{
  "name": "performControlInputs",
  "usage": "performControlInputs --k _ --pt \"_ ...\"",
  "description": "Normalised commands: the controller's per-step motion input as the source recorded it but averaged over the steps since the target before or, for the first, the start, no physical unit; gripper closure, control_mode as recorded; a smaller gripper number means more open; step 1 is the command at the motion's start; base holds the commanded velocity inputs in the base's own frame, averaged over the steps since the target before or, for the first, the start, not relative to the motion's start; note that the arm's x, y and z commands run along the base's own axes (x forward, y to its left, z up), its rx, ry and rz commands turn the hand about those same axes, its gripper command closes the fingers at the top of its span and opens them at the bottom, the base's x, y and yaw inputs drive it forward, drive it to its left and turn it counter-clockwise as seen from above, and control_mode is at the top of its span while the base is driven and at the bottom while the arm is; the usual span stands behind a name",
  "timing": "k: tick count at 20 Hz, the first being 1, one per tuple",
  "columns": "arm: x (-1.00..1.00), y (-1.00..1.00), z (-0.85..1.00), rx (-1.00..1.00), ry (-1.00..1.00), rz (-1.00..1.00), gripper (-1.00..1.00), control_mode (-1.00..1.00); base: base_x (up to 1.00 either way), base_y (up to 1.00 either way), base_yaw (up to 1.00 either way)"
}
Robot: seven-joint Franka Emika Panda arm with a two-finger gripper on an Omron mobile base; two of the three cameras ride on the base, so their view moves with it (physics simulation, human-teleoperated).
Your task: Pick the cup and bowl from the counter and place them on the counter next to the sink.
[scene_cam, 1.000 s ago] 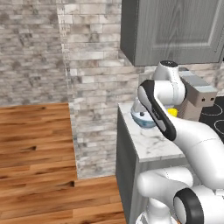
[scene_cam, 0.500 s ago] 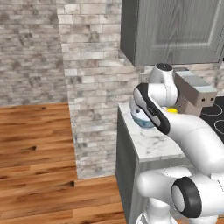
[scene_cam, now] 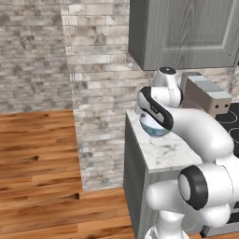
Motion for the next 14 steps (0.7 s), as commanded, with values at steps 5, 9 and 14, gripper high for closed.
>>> performControlInputs --k 5,9,14 --pt "0.18 -0.03 -0.27 0.0 0.0 0.0 -1.0 -1.0 0.0 0.0 0.0" --pt "0.11 -0.08 -0.24 0.0 0.0 0.0 -1.0 -1.0 0.0 0.0 0.0" --pt "0.24 -0.05 -0.29 0.0 0.0 0.0 -1.0 -1.0 0.0 0.0 0.0"
